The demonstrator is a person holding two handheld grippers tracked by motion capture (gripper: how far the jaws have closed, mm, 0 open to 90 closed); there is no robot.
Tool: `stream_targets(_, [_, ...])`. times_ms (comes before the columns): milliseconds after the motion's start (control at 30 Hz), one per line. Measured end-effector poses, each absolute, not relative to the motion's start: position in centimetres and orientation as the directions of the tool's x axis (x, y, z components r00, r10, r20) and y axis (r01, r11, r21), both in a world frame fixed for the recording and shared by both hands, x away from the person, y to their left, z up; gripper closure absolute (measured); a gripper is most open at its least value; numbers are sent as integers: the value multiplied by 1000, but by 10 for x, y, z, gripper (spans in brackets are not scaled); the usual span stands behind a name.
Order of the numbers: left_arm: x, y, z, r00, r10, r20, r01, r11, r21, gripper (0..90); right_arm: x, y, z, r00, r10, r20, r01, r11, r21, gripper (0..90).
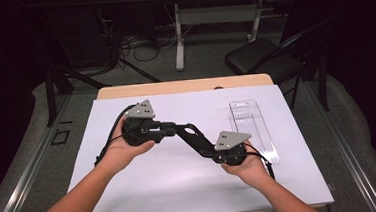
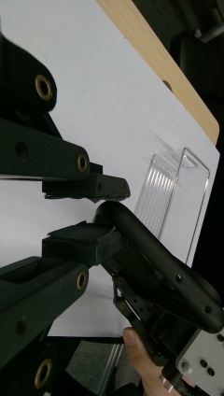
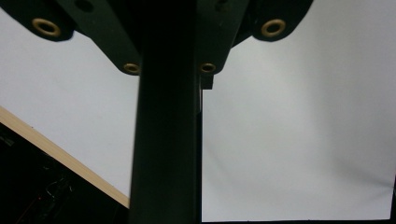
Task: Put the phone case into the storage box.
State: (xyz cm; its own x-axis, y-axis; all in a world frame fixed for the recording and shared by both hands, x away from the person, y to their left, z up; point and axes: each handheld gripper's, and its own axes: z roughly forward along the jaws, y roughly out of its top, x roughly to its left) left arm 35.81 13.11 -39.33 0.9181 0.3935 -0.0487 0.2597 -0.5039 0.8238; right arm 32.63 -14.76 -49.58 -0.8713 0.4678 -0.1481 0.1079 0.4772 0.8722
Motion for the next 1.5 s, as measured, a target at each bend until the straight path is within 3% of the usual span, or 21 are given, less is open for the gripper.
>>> stream_targets(500, [360,133,-394,933,360,0,212,-549,808,811,328,-148,-497,-870,464,-164,97,489,867,884])
stream_targets(1500, [357,133,-389,928,372,3,218,-550,806,823,328,-148,-496,-866,472,-163,100,483,870,858])
